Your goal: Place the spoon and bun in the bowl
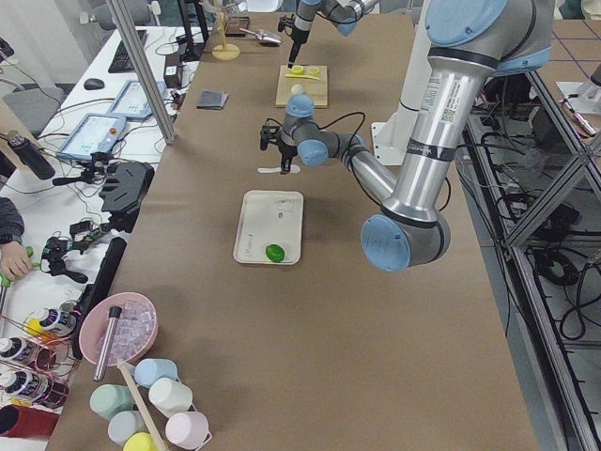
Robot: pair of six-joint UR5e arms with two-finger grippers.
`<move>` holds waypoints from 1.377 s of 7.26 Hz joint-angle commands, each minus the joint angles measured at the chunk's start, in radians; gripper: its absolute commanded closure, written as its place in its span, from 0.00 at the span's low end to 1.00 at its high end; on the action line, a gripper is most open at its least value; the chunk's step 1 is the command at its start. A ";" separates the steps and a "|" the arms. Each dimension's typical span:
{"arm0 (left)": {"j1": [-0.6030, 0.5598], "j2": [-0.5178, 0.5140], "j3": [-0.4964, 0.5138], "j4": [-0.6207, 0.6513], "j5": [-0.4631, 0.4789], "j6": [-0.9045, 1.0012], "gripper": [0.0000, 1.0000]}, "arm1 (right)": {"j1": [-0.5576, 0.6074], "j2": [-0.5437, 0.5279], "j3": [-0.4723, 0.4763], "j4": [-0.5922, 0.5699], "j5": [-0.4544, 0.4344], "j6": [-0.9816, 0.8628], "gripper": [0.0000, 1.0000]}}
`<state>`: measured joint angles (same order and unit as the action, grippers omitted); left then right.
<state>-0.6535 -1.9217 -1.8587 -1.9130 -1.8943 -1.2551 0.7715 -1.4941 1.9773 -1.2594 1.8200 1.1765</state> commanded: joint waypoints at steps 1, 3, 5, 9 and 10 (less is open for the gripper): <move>0.124 -0.104 -0.005 0.006 0.042 -0.186 1.00 | -0.004 0.002 0.000 0.000 -0.001 0.000 0.00; 0.240 -0.144 0.001 0.008 0.145 -0.234 1.00 | -0.005 0.005 0.000 0.000 -0.001 0.000 0.00; 0.249 -0.166 0.039 0.008 0.146 -0.233 1.00 | -0.006 0.006 0.000 -0.002 0.001 0.000 0.00; 0.268 -0.177 0.047 0.006 0.156 -0.231 0.36 | -0.008 0.008 0.002 0.000 0.001 0.002 0.00; 0.268 -0.175 0.047 0.006 0.156 -0.228 0.06 | -0.008 0.009 0.002 0.000 0.001 0.003 0.00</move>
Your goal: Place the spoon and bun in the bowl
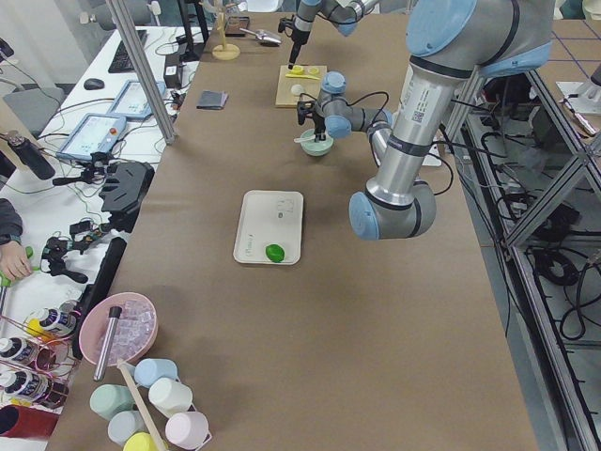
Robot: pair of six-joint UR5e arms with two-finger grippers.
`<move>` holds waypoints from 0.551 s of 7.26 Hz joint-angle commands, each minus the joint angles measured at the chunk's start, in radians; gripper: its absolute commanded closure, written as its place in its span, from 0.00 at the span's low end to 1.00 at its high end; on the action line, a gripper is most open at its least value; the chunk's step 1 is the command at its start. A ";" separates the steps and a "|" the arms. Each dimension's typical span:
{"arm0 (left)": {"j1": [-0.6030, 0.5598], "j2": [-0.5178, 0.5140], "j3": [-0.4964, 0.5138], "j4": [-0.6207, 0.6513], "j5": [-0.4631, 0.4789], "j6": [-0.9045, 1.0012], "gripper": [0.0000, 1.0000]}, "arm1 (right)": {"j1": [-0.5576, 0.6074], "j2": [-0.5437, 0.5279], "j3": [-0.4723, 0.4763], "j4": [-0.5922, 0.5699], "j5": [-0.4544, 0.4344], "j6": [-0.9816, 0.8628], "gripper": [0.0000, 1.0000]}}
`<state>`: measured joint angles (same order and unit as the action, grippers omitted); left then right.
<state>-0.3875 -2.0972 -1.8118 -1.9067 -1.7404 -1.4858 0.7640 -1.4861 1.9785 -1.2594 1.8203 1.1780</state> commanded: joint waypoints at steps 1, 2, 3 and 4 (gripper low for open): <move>0.001 0.003 -0.004 0.002 0.015 0.004 0.03 | 0.000 0.001 0.006 -0.002 0.000 0.008 0.00; -0.004 0.005 -0.009 0.002 0.022 0.015 0.02 | -0.002 0.001 0.008 -0.002 0.000 0.008 0.00; -0.031 0.011 -0.012 0.008 0.016 0.057 0.02 | -0.005 0.001 0.008 -0.002 0.000 0.011 0.00; -0.071 0.022 -0.045 0.061 0.009 0.152 0.02 | -0.015 0.004 0.006 -0.002 -0.003 0.020 0.01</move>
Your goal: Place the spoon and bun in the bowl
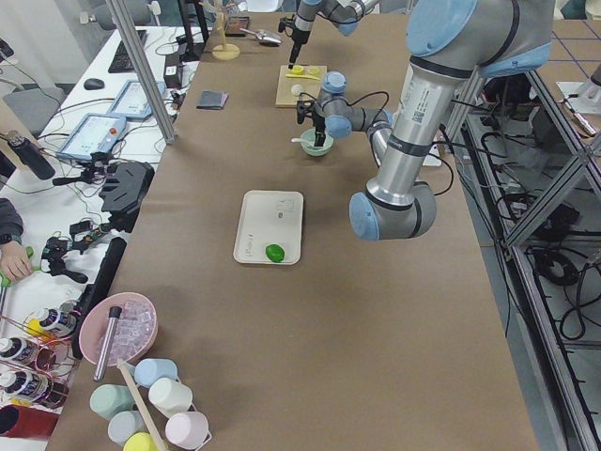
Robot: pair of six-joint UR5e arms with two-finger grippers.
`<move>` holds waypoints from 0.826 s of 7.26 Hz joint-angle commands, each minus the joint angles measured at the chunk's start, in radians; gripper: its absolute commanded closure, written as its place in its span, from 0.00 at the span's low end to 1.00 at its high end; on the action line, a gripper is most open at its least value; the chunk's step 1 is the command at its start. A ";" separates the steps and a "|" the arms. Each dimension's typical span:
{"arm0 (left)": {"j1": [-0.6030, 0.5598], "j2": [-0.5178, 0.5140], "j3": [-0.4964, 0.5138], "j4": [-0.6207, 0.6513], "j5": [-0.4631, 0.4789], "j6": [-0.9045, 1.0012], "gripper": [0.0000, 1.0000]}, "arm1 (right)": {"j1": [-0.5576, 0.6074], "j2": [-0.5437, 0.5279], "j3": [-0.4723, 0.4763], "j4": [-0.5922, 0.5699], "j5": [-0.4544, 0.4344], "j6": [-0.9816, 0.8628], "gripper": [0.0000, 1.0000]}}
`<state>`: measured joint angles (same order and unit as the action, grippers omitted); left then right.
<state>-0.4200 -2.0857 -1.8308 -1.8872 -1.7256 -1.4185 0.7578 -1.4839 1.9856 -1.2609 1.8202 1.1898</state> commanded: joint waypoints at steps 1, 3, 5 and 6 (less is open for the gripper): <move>-0.083 0.056 -0.072 0.106 -0.017 0.184 0.02 | -0.049 0.004 -0.001 -0.005 -0.056 0.010 0.01; -0.236 0.130 -0.076 0.117 -0.157 0.364 0.02 | -0.139 0.025 -0.022 -0.040 -0.145 0.043 0.02; -0.304 0.170 -0.074 0.117 -0.193 0.450 0.02 | -0.204 0.089 -0.025 -0.168 -0.225 0.050 0.20; -0.304 0.170 -0.073 0.117 -0.192 0.452 0.02 | -0.213 0.086 -0.030 -0.173 -0.242 0.045 0.31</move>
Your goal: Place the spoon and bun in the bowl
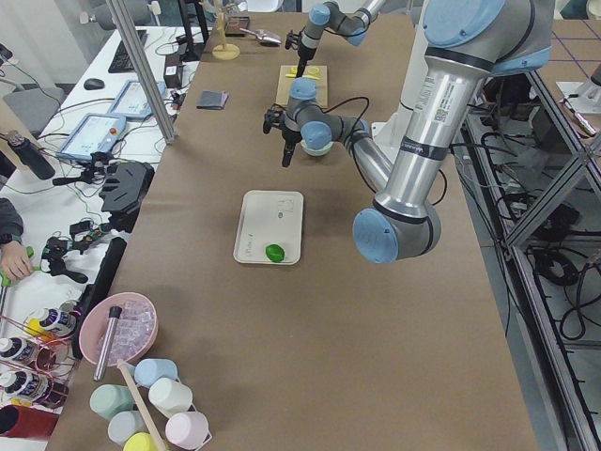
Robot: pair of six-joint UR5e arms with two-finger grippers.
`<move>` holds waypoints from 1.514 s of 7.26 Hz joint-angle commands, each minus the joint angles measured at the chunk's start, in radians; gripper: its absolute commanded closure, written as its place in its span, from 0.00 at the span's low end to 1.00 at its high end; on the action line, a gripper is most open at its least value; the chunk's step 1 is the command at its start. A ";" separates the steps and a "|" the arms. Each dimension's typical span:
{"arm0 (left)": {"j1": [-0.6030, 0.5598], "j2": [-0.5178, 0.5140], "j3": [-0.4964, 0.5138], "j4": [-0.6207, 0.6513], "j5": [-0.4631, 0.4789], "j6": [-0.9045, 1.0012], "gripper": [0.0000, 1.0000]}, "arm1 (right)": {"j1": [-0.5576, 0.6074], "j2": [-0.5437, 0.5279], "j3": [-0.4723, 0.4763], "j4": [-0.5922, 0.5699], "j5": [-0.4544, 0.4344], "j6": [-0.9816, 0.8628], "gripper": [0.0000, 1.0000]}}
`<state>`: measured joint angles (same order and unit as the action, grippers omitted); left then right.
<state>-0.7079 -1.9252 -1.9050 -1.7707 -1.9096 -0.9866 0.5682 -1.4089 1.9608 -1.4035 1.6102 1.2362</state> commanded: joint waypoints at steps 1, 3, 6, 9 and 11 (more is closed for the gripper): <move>-0.016 0.009 0.001 0.001 -0.008 0.019 0.02 | -0.025 0.015 -0.035 -0.029 -0.056 -0.012 0.36; -0.016 0.009 0.001 0.001 -0.008 0.019 0.02 | -0.031 0.030 -0.065 -0.023 -0.070 -0.011 0.42; -0.016 0.006 0.003 0.001 -0.009 0.019 0.02 | -0.044 0.050 -0.063 -0.028 -0.070 0.005 0.96; -0.016 0.000 0.004 0.001 -0.011 0.019 0.02 | -0.044 0.089 -0.043 -0.032 -0.059 0.032 1.00; -0.015 -0.003 0.006 0.001 -0.012 0.017 0.02 | -0.047 0.224 0.001 -0.156 -0.038 0.133 1.00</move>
<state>-0.7233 -1.9270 -1.8997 -1.7702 -1.9213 -0.9689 0.5235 -1.2719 1.9356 -1.4763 1.5553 1.3018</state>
